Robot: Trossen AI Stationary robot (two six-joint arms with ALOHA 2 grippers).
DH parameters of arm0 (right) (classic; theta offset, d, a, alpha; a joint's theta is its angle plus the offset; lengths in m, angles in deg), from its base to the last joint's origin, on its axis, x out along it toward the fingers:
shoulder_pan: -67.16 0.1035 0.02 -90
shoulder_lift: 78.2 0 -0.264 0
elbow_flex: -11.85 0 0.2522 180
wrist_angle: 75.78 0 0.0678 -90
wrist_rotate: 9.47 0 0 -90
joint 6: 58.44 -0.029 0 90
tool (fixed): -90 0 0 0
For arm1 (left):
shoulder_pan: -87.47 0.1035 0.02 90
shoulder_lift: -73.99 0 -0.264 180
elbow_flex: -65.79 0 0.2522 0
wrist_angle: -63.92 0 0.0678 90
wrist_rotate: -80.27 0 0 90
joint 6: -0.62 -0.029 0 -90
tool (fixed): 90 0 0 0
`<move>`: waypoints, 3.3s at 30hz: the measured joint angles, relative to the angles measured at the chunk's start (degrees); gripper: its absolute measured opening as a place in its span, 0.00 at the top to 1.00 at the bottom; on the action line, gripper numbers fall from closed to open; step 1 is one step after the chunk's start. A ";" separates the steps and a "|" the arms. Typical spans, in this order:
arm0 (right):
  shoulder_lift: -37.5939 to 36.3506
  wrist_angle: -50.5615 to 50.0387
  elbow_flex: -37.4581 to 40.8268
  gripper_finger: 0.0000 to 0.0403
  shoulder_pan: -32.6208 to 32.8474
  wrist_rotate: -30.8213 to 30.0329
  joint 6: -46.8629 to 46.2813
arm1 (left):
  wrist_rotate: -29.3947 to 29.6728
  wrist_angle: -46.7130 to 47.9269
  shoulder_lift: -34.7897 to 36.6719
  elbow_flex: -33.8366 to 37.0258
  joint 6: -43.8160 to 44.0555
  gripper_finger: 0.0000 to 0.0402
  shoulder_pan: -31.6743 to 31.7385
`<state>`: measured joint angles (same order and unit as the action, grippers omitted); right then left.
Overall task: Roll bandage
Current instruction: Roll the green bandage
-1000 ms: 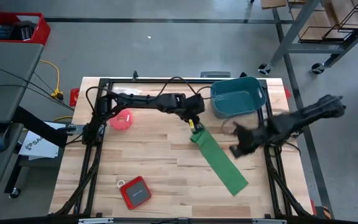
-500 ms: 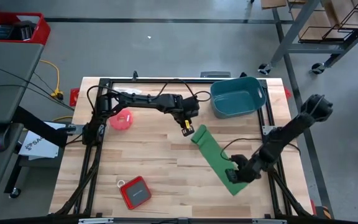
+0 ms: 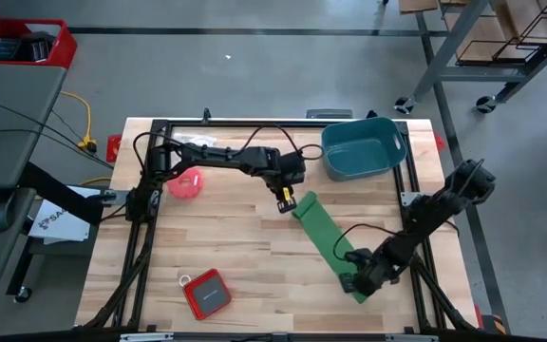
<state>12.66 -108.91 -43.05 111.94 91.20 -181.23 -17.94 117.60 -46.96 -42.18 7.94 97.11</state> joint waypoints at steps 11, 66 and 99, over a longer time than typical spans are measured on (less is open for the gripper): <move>-0.13 -5.60 -1.88 1.00 1.43 5.32 0.27 | -0.26 1.95 0.00 0.00 -4.18 1.00 -4.49; -3.05 -19.41 -0.68 1.00 2.52 2.62 4.67 | 4.26 -7.57 -4.18 0.00 11.76 1.00 -1.10; -3.04 -19.15 -0.68 1.00 2.52 1.82 4.73 | 10.30 -13.56 -6.06 0.02 24.02 1.00 -4.51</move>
<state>9.63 -128.06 -43.73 114.47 93.01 -176.50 -7.64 104.04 -53.01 -42.16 31.96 92.60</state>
